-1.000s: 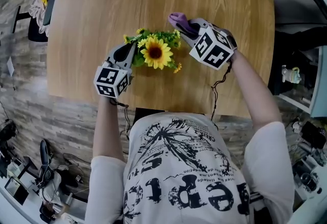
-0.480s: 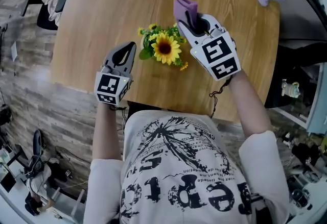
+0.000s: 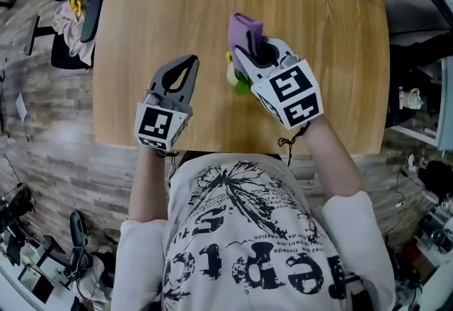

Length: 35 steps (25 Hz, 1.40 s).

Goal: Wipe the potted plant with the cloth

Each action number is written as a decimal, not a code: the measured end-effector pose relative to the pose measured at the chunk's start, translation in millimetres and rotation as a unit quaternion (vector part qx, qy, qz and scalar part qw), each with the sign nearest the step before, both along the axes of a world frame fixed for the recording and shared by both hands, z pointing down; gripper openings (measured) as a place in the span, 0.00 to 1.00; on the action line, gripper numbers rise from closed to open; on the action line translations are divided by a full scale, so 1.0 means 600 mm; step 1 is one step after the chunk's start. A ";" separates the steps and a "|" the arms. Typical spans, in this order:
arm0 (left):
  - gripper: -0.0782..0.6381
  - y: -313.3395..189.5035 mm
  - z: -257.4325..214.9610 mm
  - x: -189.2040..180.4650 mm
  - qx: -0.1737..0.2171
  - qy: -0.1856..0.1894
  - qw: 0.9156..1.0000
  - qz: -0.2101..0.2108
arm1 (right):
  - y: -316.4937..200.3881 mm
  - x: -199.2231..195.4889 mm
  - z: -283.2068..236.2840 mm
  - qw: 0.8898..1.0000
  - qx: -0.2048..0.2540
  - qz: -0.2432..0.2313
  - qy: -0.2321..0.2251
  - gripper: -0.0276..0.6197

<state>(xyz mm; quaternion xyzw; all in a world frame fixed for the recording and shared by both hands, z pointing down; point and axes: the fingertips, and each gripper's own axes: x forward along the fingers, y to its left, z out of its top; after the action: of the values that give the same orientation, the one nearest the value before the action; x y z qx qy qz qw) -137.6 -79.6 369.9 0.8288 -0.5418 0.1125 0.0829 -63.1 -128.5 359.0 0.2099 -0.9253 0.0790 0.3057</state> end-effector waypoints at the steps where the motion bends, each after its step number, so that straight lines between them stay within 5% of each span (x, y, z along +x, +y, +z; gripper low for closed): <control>1: 0.11 0.002 -0.004 -0.010 0.004 0.002 1.000 0.009 | 0.007 -0.012 0.004 1.000 -0.005 0.008 0.001 0.15; 10: 0.11 0.024 0.008 -0.072 -0.003 0.009 0.996 0.083 | 0.088 -0.095 0.114 0.988 -0.116 0.098 0.004 0.15; 19: 0.11 0.060 0.069 -0.078 -0.028 0.039 0.990 0.131 | 0.119 -0.074 0.249 0.963 -0.154 0.209 0.074 0.15; 26: 0.11 0.077 0.097 -0.067 -0.051 0.032 0.987 0.151 | 0.090 -0.060 0.281 0.933 -0.172 0.312 0.045 0.16; 35: 0.11 0.092 0.110 -0.057 -0.058 0.031 0.984 0.165 | 0.118 -0.025 0.294 0.910 -0.215 0.355 0.009 0.16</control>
<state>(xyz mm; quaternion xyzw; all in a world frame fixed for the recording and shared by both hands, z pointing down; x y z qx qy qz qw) -172.0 -24.5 436.2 0.9039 -0.3870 0.1304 0.1273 -78.4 -57.8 535.7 0.4548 -0.7473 0.3773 0.3038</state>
